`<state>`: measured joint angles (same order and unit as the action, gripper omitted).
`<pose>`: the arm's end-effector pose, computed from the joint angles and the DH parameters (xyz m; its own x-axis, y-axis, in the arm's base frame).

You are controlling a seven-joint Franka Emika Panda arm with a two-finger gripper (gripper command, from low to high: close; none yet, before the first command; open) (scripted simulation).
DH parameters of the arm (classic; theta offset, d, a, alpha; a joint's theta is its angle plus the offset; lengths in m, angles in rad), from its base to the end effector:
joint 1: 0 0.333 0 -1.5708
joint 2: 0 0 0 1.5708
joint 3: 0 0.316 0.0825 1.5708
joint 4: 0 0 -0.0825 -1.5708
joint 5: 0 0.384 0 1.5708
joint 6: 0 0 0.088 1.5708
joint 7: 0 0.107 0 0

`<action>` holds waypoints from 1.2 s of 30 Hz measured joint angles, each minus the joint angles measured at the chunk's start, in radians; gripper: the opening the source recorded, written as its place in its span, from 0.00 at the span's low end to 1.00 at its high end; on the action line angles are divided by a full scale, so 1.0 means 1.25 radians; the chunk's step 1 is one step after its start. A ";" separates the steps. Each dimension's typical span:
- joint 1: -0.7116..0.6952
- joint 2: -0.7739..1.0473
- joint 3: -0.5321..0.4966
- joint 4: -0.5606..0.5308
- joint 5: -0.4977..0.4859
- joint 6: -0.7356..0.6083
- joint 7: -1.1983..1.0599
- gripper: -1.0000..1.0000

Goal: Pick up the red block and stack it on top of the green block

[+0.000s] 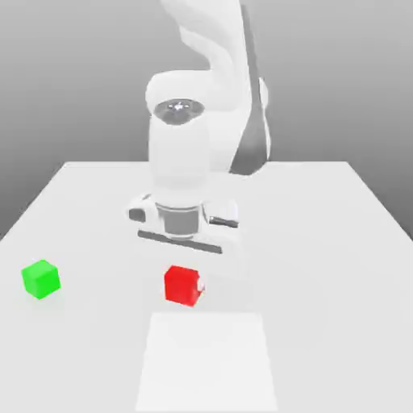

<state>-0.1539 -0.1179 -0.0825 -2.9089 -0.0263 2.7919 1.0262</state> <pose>0.3332 -0.0777 0.2172 0.3273 -0.9449 -0.0003 -0.9449 -0.3273 -0.0009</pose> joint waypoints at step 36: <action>-0.355 0.095 -0.261 0.134 0.028 -0.041 -0.195 1.00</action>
<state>-0.5980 0.0004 -0.4083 -2.7409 0.0084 2.7410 0.7830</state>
